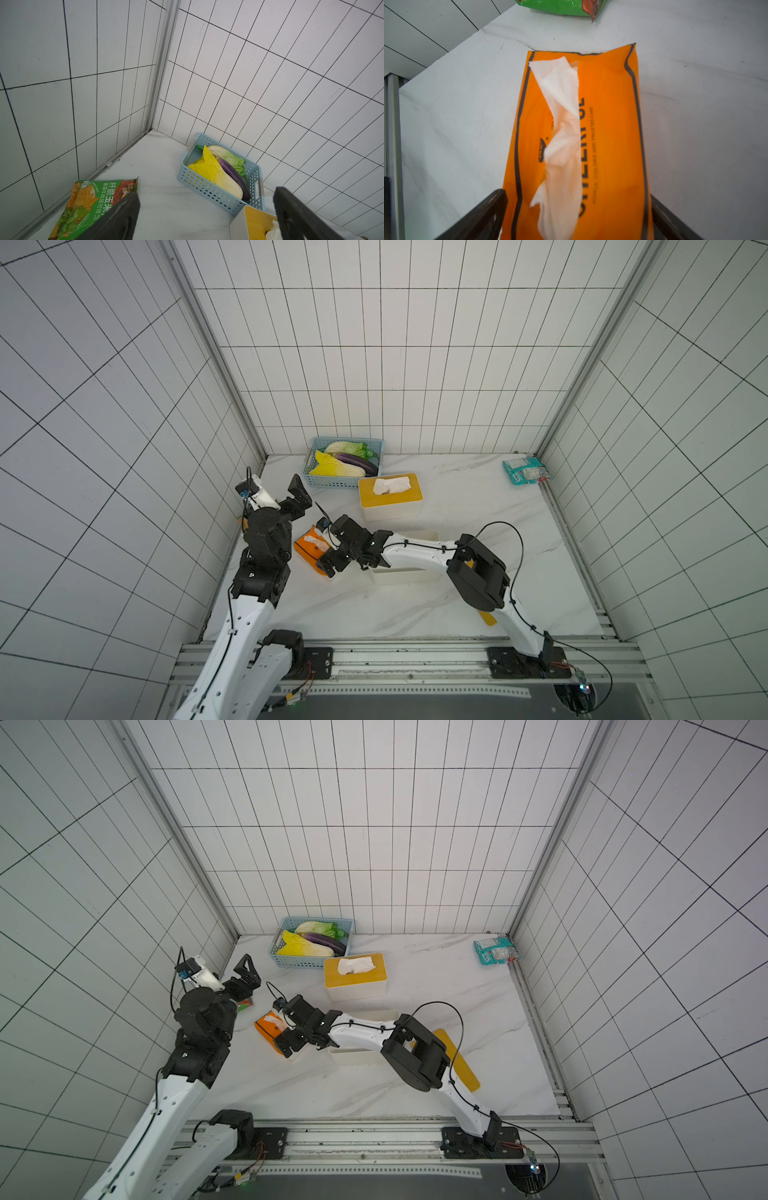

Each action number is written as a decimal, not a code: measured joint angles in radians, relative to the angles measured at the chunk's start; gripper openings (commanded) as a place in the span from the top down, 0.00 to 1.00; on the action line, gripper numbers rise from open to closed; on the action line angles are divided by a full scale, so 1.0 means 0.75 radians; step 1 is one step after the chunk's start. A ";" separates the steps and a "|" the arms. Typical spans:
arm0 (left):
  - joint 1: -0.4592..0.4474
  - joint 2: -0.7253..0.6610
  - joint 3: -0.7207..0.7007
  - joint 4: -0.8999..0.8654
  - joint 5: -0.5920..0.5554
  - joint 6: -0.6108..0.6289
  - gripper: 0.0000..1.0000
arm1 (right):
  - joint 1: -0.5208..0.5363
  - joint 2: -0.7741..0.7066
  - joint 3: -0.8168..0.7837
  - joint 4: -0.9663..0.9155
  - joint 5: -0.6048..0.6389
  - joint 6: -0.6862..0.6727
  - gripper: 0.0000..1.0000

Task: Put the tissue paper into the tissue box
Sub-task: Pick up the paper towel from the center of the board.

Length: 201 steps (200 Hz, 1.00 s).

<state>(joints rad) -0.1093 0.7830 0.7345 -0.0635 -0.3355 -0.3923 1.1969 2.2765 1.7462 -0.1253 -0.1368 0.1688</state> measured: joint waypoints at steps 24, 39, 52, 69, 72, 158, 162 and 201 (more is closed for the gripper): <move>0.002 0.005 0.000 0.000 0.006 0.000 0.01 | 0.010 0.022 0.034 -0.004 0.001 -0.001 0.01; 0.002 0.005 0.000 0.000 0.009 -0.001 0.02 | 0.016 0.046 0.067 -0.013 0.011 -0.005 0.01; 0.002 0.005 0.000 0.000 0.012 0.000 0.02 | 0.021 0.067 0.092 -0.024 0.026 -0.007 0.01; 0.003 0.007 0.000 0.001 0.017 0.000 0.02 | 0.026 0.091 0.117 -0.041 0.040 -0.011 0.01; 0.003 0.008 0.000 0.000 0.019 0.000 0.02 | 0.026 0.096 0.124 -0.046 0.042 -0.012 0.01; 0.010 0.013 0.000 0.000 0.026 -0.001 0.02 | 0.035 0.180 0.212 -0.120 0.066 -0.060 0.06; 0.010 0.013 0.000 0.000 0.026 -0.001 0.02 | 0.036 0.180 0.212 -0.121 0.066 -0.065 0.07; 0.016 0.013 0.000 0.000 0.029 -0.001 0.01 | 0.036 0.180 0.212 -0.125 0.066 -0.106 0.16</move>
<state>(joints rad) -0.0975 0.7925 0.7345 -0.0635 -0.3138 -0.3927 1.2240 2.4115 1.9049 -0.2188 -0.0872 0.0891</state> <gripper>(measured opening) 0.984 0.852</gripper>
